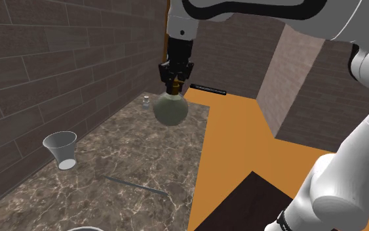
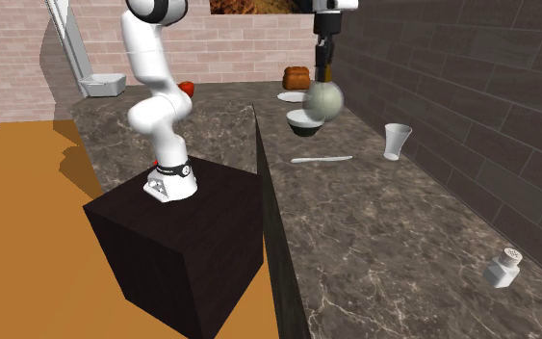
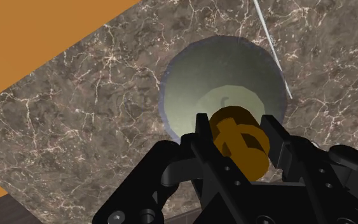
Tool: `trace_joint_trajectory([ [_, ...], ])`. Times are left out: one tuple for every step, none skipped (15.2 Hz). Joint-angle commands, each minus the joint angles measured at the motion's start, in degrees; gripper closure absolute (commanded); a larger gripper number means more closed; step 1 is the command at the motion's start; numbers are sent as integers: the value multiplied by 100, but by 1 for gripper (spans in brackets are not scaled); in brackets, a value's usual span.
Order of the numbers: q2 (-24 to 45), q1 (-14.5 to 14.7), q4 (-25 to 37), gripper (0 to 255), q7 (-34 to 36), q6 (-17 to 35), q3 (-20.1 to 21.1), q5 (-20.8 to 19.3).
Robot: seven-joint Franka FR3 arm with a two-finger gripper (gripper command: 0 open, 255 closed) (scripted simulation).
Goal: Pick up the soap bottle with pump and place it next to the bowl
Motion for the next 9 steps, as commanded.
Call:
trace_joint_trajectory([
  [-98, 124, -121, 255, 274, 24, 142, 29],
  [-129, 184, -151, 255, 405, 23, 214, 42],
  [-154, 244, -174, 255, 537, 20, 287, 53],
  [-174, 304, -190, 255, 670, 16, 361, 64],
  [-187, 365, -199, 255, 805, 11, 436, 73],
  [-193, 426, -201, 255, 942, 6, 512, 81],
  [-194, 487, -196, 255, 1080, -1, 590, 87],
  [-188, 549, -185, 255, 1219, -8, 668, 91],
  [-176, 610, -166, 255, 1361, -16, 748, 92],
])
